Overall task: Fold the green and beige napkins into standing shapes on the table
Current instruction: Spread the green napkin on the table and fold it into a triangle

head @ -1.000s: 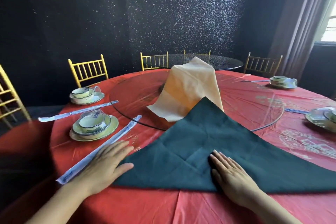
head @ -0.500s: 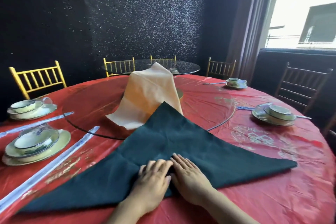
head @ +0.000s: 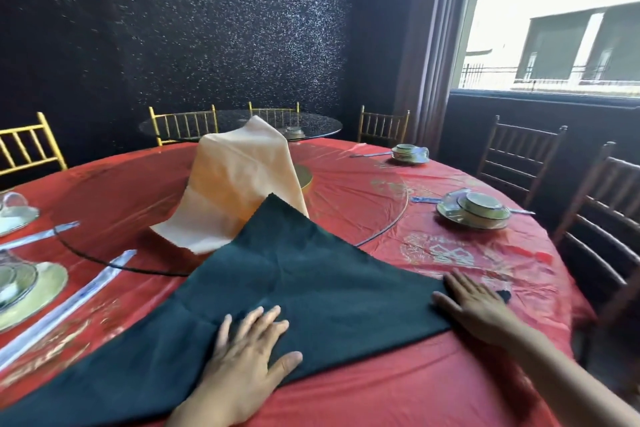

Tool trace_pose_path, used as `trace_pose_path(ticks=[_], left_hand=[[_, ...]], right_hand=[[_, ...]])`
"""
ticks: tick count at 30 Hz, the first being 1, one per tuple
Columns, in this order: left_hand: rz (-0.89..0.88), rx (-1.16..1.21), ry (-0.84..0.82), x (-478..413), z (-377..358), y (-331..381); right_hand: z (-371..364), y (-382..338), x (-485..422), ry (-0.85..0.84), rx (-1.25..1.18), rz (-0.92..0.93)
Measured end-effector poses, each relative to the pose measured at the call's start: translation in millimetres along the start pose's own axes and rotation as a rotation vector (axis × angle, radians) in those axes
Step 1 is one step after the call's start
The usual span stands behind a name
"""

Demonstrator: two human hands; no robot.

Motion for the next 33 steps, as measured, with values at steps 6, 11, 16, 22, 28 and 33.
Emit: trace_pose_path(ticks=[6,11,16,22,28,33], left_hand=[[0.091,0.048,-0.081,5,1,-3],[0.078,0.010,-0.097,5,1,-3],[0.061,-0.048,-0.137,8,-7,-4],[0.029,-0.054,-0.130,9,-9,-1],[0.070,-0.009,-0.189,6,-1,1],[0.061,0.075,-0.258,5,8,9]], right_hand=[[-5,40,-15,-0.050,-0.039,-0.151],[13,-59,13,0.107,-0.036,0.057],[-24,-173,51,0.160,0.082,0.390],[-12,-99,40,-0.024,0.018,0.220],[0,38,26,-0.102,-0.009,-0.259],[20,-2,23,0.035,0.026,-0.198]])
Point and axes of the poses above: each hand's wrist, its own x-axis away from the middle knuckle, its own z-axis out of the back of the hand, y = z × x, the point moved 6 cm from there along -x, towards the middle knuckle, and after that the axes turned 2 degrees about z, right-handed, at the moved point
